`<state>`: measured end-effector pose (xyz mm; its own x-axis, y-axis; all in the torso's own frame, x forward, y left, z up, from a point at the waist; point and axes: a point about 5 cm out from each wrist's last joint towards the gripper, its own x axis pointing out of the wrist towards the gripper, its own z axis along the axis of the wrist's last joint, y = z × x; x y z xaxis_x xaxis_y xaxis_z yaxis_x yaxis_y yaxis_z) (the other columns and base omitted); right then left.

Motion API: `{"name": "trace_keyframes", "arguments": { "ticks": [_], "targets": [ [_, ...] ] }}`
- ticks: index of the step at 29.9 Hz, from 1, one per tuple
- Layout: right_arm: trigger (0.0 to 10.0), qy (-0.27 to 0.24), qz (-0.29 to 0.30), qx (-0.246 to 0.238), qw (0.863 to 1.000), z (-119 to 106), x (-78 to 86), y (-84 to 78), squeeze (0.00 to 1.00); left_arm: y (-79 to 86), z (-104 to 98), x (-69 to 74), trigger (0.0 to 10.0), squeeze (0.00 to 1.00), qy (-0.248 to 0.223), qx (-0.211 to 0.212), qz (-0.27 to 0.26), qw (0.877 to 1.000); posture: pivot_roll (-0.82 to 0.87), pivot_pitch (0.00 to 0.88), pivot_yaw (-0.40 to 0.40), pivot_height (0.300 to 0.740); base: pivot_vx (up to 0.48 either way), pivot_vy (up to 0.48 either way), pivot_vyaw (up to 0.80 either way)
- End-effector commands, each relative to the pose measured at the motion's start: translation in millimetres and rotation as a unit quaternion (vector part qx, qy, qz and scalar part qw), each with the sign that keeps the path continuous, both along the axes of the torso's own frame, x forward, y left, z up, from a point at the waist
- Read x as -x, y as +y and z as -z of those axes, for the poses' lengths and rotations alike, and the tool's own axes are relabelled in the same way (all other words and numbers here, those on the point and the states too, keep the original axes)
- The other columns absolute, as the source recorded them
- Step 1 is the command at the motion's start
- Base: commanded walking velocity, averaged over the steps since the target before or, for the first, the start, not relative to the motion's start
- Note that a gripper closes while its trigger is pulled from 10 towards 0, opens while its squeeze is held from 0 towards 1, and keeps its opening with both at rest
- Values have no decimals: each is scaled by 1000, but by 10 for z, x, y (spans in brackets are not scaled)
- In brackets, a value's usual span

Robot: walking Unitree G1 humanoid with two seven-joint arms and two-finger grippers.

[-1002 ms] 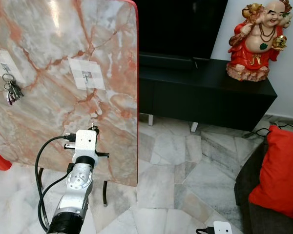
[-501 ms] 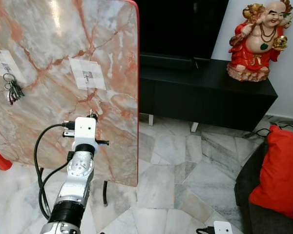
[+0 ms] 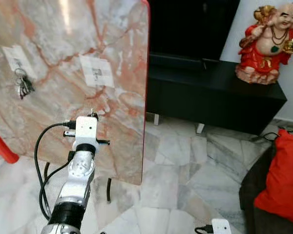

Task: Hang keys on a hook

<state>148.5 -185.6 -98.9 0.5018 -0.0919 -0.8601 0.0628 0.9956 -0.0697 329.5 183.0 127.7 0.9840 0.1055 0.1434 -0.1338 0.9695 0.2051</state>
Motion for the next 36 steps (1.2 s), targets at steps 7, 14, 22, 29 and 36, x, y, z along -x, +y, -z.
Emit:
{"name": "trace_keyframes", "arguments": {
  "ticks": [7, 14, 22, 29, 36],
  "targets": [
    [10000, 3, -20, 13, 1000, 1, 7, -9, 0, -79, -80, -20, 10000, 0, -10, -14, 19, 1000, -3, 0, -53, 740, 0, 0, 114],
    [10000, 4, -10, 8, 1000, 3, 7, -8, 0, -77, -85, -13, 10000, 0, -12, -14, 20, 1000, 0, 0, -53, 740, 0, 0, 375],
    [10000, 4, -21, 12, 1000, -2, -4, -11, 0, -96, -69, -8, 10000, 0, -11, -12, 24, 1000, 0, 0, -55, 740, 188, 0, 0],
    [10000, 3, -24, 12, 1000, -3, -7, -9, 0, -96, -74, -7, 10000, 0, -12, -12, 25, 1000, 0, 0, -55, 740, 257, 0, 0],
    [10000, 3, -25, 11, 1000, -5, -11, -9, 0, -106, -74, -8, 10000, 0, -13, -12, 27, 999, 0, 0, -55, 740, 264, 0, 0]
  ]
}}
